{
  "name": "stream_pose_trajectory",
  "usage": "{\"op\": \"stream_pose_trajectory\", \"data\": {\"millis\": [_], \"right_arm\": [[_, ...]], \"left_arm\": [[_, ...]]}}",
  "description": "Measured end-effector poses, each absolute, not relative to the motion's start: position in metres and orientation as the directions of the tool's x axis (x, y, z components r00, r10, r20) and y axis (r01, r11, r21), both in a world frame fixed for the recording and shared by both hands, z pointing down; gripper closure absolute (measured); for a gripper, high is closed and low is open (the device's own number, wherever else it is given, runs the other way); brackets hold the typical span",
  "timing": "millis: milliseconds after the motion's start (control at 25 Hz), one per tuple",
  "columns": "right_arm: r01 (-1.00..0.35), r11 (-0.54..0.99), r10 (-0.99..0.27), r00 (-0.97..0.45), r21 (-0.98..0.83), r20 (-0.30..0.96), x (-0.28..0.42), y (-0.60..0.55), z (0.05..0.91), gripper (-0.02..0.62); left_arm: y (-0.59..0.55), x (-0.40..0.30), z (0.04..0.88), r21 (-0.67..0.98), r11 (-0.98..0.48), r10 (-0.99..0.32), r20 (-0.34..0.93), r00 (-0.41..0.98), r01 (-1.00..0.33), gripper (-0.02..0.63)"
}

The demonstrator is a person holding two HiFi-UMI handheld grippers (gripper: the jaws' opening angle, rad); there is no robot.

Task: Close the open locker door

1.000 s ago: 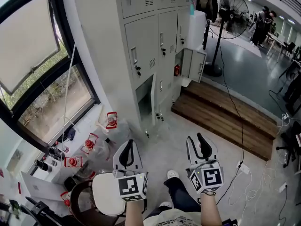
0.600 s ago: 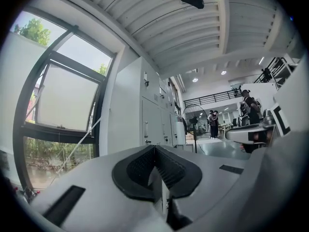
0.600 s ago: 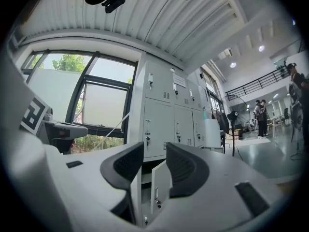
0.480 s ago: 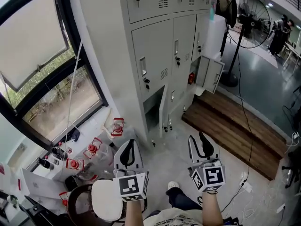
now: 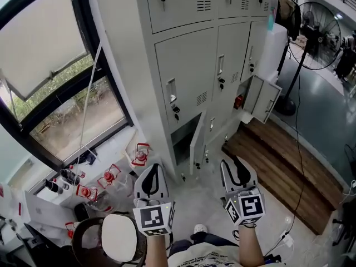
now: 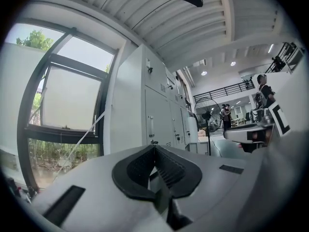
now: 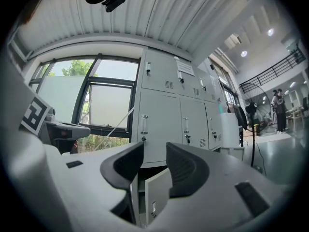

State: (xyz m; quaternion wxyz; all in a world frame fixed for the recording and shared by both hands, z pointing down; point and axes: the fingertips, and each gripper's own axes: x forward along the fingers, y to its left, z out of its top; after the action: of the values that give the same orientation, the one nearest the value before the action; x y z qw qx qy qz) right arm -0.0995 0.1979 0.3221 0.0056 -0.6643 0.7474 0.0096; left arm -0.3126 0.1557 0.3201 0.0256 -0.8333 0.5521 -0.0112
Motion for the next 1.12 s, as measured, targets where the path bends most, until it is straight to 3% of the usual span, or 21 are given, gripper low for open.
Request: {"op": "stream_pose_trajectory", "data": {"millis": [640,1120], "right_arm": [[-0.968,0.251,-0.966,-0.252,-0.018,0.059,-0.104,0.124,0.369,0.449],[-0.962,0.274,-0.956,-0.273,-0.005,0.105,-0.118,0.068,0.398,0.449]], "left_arm": [[0.106,-0.313,0.357,-0.063,-0.290,-0.956,0.072,0.286,-0.955,0.601],[0.050,-0.315,0.383,-0.056,-0.303,-0.948,0.116,0.296,-0.951,0.601]]}}
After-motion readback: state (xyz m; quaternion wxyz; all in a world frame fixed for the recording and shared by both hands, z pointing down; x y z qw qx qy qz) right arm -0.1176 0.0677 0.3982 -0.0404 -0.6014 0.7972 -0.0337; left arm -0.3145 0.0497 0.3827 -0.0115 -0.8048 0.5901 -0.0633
